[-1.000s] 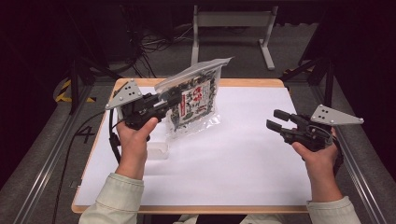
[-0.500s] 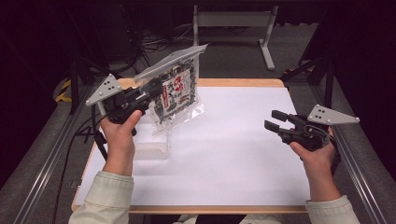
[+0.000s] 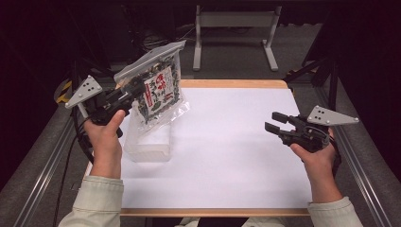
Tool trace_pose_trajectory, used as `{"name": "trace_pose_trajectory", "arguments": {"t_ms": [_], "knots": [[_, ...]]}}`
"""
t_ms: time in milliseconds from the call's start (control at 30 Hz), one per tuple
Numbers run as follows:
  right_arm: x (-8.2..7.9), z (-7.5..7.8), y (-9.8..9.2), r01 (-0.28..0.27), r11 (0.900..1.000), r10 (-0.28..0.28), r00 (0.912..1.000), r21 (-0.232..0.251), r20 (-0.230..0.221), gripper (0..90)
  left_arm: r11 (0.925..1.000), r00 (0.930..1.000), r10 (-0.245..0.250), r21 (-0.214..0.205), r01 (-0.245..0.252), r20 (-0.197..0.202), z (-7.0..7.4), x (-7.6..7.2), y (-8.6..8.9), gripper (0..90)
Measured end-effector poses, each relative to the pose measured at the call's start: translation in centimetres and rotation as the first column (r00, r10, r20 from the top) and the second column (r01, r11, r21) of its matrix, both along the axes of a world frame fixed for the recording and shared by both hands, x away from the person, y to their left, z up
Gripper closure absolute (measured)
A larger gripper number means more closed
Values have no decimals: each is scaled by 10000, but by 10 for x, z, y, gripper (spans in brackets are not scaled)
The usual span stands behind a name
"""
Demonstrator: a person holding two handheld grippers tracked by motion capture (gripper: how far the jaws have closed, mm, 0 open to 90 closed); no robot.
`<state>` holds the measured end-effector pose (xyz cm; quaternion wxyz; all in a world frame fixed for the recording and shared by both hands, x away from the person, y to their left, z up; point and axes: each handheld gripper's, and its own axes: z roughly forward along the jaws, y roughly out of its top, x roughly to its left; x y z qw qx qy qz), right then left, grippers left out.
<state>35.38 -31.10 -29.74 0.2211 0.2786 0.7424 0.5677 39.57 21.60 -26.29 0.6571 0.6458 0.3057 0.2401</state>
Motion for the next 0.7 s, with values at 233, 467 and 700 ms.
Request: {"name": "trace_pose_trajectory", "arguments": {"t_ms": [233,467,700], "knots": [[0,-2,0,17,10000,-17,10000,-38,-59,516,9994,9994,332,-23,-332,-41,-4,2,12,725],[0,-3,1,23,10000,-24,9999,-71,-113,513,9980,9980,629,48,-629,-25,-11,4,19,725],[1,-5,2,-18,10000,17,9998,-74,-211,508,9951,9957,924,-352,-922,41,-28,11,22,724]]}}
